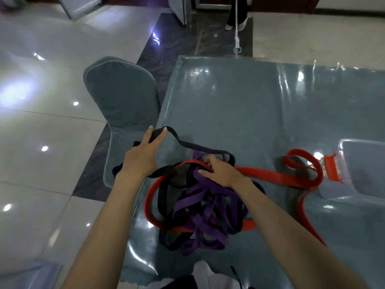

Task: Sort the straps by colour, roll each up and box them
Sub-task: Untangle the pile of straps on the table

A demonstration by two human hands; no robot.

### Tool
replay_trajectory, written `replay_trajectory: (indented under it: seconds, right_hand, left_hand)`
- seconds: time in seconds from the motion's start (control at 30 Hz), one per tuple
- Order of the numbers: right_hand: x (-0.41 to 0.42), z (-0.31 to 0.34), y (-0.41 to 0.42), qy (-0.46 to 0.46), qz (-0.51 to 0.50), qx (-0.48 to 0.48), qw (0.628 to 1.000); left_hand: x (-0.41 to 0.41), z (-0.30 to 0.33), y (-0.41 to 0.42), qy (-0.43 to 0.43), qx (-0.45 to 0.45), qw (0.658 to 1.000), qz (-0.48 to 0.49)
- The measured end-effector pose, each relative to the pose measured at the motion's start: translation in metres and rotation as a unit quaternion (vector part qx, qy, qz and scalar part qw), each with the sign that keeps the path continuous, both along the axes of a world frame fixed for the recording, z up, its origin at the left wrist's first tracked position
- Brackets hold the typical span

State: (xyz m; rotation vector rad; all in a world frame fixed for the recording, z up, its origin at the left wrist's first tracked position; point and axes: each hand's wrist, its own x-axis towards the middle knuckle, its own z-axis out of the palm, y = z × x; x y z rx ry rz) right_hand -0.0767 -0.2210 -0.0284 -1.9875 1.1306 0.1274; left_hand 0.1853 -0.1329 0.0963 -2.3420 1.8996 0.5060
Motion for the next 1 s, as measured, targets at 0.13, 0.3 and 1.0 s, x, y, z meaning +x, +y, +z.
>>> replay_trajectory:
  seconds: [0.13, 0.3, 1.0]
  right_hand:
    - [0.002, -0.008, 0.012, 0.054, -0.001, -0.047, 0.997]
    - [-0.008, -0.008, 0.028, -0.021, 0.015, -0.036, 0.999]
    - [-0.157, 0.112, 0.050, -0.245, -0.266, -0.066, 0.930]
  left_hand:
    - [0.004, -0.008, 0.007, -0.001, 0.000, 1.000, 0.006]
    - [0.010, -0.013, 0.014, 0.051, -0.041, 0.997, -0.031]
    - [0.019, -0.063, 0.080, 0.111, 0.222, 0.968, -0.047]
